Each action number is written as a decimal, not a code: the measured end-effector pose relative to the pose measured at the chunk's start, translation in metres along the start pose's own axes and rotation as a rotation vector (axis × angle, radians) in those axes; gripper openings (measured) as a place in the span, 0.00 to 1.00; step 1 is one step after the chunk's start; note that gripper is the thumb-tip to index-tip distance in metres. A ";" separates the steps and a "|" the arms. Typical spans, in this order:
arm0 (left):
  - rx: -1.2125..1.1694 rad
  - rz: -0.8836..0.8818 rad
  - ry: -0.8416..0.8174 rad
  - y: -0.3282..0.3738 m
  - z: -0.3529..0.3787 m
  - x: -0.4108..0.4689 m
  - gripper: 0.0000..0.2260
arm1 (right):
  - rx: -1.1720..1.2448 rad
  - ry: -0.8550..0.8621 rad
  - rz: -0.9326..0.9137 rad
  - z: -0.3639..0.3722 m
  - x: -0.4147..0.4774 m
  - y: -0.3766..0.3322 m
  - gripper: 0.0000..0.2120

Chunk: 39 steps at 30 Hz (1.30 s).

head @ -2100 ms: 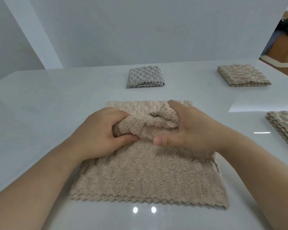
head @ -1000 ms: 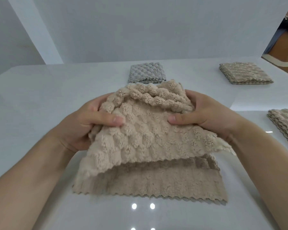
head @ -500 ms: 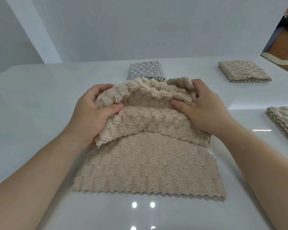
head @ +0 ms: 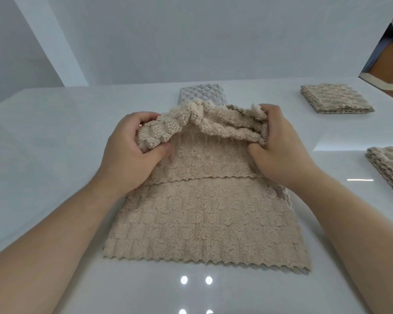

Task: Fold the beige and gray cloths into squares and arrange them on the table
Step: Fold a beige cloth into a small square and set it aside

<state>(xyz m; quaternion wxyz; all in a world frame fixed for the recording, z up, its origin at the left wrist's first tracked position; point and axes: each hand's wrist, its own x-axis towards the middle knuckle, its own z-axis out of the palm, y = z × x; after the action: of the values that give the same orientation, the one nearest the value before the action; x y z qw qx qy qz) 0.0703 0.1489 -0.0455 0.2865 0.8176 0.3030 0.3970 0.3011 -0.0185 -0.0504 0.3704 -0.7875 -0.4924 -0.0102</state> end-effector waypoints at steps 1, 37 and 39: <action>0.001 0.002 -0.011 -0.001 0.000 0.000 0.22 | -0.050 -0.003 0.000 0.001 0.000 0.000 0.30; 0.251 -0.018 0.205 0.008 -0.012 0.002 0.08 | -0.049 0.263 -0.002 -0.001 0.004 0.004 0.14; 0.115 -0.072 0.180 0.012 -0.011 0.000 0.10 | -0.056 0.288 0.006 0.000 0.004 0.004 0.12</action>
<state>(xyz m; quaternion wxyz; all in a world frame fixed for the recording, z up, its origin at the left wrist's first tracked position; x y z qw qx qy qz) 0.0644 0.1439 -0.0309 0.2249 0.7823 0.3789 0.4404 0.3067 -0.0167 -0.0513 0.4150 -0.7895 -0.4313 -0.1358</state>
